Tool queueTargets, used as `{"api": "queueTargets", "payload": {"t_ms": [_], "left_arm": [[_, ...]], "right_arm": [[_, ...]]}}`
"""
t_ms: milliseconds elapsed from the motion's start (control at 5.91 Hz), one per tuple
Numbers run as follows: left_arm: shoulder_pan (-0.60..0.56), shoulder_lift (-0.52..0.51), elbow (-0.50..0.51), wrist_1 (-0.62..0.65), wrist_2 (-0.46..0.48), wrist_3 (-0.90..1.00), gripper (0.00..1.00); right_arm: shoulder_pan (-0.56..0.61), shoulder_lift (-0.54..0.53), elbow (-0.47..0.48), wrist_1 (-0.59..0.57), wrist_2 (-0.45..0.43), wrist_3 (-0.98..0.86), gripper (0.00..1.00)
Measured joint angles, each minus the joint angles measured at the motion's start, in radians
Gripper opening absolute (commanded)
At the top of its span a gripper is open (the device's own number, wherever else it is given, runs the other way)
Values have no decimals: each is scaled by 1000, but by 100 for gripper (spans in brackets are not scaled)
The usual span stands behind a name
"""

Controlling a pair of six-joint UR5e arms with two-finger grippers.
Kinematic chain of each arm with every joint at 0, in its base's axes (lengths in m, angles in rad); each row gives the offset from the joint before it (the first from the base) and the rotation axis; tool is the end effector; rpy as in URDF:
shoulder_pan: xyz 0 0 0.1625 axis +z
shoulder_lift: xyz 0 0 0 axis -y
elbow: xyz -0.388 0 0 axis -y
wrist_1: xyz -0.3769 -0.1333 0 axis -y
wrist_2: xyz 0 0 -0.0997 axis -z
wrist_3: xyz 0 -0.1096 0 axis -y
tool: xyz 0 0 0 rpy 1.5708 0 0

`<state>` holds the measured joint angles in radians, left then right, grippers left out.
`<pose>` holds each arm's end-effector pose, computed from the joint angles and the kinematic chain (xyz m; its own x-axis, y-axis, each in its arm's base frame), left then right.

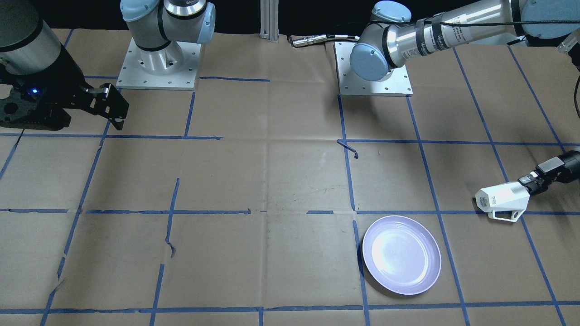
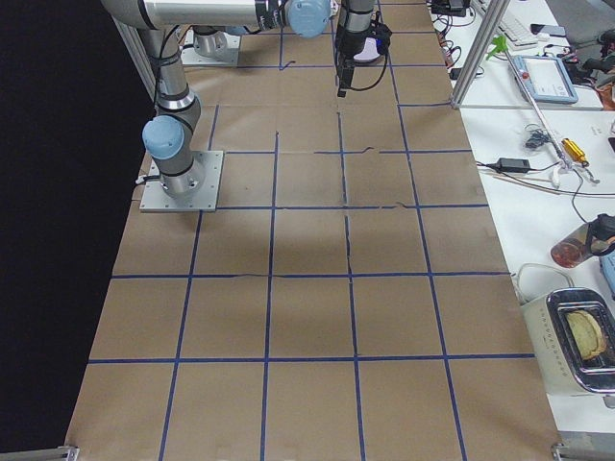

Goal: Flip cup and place on plate
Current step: 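Lift the cup with the left gripper and rotate it upright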

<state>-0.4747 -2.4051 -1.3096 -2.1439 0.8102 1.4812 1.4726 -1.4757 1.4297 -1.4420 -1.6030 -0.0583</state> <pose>0.4140 -0.4476 0.0952 -0.3446 0.1042 0.9330 -0.2595 0.9445 -0.2013 0.0798 -0.5139 0.4487 -0.9989 0.0374 0.0272 0.0396 0.9956 0.0844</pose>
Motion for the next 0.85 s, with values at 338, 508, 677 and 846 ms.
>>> {"api": "queueTargets", "payload": {"t_ms": [338,508,677,846], "left_arm": [[-1,1,1,-21,-31,1,0],[-1,16,2,-41,-42,-6,0],[-1,59,2,-65,-49,-39,0],[0,135,3,-101,-57,-105,0]], "right_arm": [[0,0,0,0,0,0,100],[0,0,0,0,0,0,100],[0,0,0,0,0,0,100],[0,0,0,0,0,0,100]]}}
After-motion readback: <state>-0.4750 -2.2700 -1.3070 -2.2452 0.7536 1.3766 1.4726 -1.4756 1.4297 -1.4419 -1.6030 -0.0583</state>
